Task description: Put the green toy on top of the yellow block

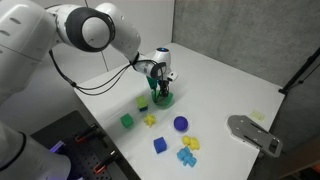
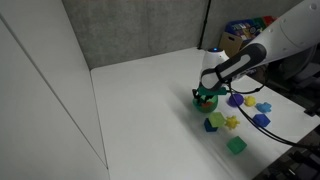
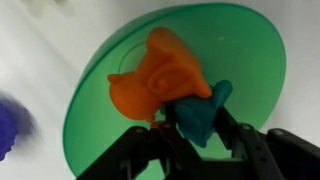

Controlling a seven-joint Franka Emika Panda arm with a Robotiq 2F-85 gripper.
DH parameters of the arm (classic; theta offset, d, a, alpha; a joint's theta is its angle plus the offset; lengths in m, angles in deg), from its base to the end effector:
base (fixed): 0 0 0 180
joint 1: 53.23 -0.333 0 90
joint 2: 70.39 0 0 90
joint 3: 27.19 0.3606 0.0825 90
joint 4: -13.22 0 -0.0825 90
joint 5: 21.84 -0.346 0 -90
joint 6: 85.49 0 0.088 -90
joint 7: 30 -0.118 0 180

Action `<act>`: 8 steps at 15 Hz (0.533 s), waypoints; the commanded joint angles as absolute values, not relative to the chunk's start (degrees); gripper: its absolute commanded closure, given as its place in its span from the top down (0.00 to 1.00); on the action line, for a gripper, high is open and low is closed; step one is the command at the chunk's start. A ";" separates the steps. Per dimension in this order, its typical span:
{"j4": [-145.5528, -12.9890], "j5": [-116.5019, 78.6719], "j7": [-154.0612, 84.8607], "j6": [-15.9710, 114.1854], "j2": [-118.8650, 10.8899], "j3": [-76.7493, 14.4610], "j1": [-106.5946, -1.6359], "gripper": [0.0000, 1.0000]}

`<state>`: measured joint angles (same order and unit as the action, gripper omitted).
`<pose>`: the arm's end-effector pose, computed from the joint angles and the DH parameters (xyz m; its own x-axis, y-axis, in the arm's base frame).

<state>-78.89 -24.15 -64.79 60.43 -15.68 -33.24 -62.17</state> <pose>0.6859 0.0459 0.1128 0.8545 -0.5187 0.0278 -0.5194 -0.8525 0.0585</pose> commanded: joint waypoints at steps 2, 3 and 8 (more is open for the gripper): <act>-80.65 -25.04 -64.16 60.62 -18.24 -33.81 -62.86 0.14; -81.12 -25.05 -64.14 60.69 -18.91 -33.77 -62.95 0.09; -83.28 -24.78 -64.12 60.99 -22.62 -33.93 -63.47 0.09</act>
<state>-79.78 -24.15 -64.79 60.45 -18.60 -33.38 -62.83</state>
